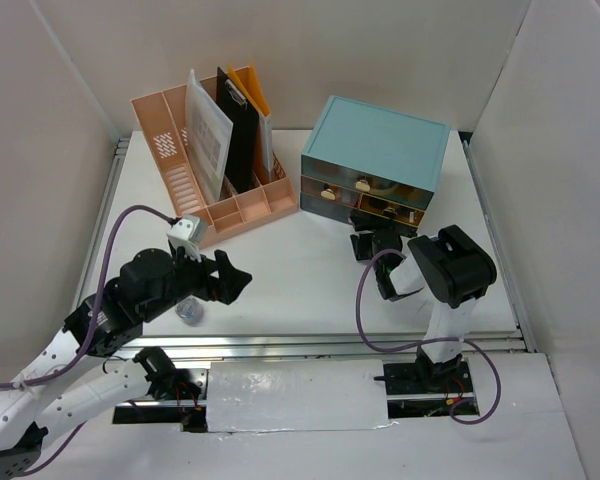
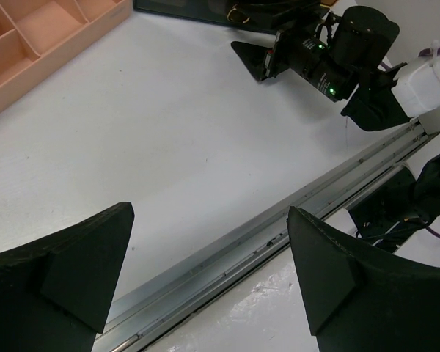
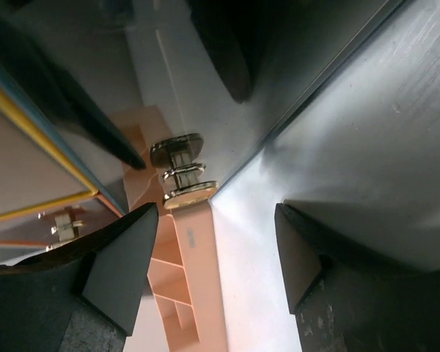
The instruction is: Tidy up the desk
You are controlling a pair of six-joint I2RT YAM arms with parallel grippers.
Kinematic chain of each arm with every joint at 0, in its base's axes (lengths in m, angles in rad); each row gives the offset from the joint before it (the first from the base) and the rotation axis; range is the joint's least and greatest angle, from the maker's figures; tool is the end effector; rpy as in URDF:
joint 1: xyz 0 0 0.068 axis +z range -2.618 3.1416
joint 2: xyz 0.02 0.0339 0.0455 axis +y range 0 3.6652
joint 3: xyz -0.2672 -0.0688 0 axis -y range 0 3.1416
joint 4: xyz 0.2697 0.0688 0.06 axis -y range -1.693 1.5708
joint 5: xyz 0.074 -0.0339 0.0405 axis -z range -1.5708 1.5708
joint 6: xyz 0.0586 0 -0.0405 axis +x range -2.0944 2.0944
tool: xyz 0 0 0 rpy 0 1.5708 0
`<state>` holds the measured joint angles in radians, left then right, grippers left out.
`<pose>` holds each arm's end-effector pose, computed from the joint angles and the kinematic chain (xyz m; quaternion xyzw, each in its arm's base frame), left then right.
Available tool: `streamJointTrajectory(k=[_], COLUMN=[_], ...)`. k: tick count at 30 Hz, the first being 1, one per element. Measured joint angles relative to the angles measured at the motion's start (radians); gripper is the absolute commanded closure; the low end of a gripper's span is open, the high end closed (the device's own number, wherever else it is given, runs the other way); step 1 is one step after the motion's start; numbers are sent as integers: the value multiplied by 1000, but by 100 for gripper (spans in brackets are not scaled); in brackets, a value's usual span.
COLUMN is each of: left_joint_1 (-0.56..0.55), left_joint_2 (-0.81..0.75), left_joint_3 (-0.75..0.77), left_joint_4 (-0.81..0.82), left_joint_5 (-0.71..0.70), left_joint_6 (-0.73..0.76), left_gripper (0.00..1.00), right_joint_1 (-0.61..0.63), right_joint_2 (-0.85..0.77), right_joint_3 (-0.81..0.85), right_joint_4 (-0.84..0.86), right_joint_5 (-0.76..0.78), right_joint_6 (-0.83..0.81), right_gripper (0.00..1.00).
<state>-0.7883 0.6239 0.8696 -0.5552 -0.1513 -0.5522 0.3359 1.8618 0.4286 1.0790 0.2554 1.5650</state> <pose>0.1302 -0.1184 0.3532 0.0506 0.8050 -0.3174 0.4987 0.3029 0.0901 0.0652 0.5288 0.6231 0.4005 0.4145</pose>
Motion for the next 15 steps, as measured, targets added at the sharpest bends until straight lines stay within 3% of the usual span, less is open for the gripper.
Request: streamJointTrajectory(k=[10, 15], left_joint_1=[0, 0], left_joint_2=[-6, -7], left_joint_3=[-6, -8], left_joint_4=[1, 1], left_joint_5=[35, 47], left_joint_6=[3, 3], left_gripper=[0, 0], right_joint_1=[-2, -2], right_joint_2=[-22, -24], right_joint_3=[29, 30], right_joint_4=[-103, -115], right_joint_5=[42, 55], right_joint_6=[99, 138], right_gripper=[32, 46])
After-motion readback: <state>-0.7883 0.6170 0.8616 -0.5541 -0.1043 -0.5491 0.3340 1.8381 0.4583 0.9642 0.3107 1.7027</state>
